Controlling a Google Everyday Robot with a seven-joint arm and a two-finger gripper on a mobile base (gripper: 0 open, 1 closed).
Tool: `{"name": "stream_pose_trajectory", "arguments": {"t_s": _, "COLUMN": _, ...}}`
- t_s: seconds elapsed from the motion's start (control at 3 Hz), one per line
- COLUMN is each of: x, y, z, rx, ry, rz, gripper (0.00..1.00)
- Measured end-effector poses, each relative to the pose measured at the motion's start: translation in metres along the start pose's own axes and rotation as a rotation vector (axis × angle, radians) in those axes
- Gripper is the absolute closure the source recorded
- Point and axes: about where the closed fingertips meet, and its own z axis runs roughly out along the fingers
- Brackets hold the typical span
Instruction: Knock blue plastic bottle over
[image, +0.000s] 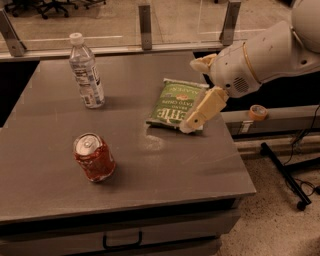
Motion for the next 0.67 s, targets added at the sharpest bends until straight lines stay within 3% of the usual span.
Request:
{"name": "stream_pose_trajectory", "arguments": {"t_s": 0.33, "x": -0.015, "y": -0.011, "z": 0.018, "rx": 0.023, "ry": -0.075, "rz": 0.023, "gripper": 0.0}}
{"name": "stream_pose_trajectory", "arguments": {"t_s": 0.67, "x": -0.053, "y": -0.033, "z": 0.059, "rx": -0.003, "ry": -0.213, "rz": 0.001, "gripper": 0.0}}
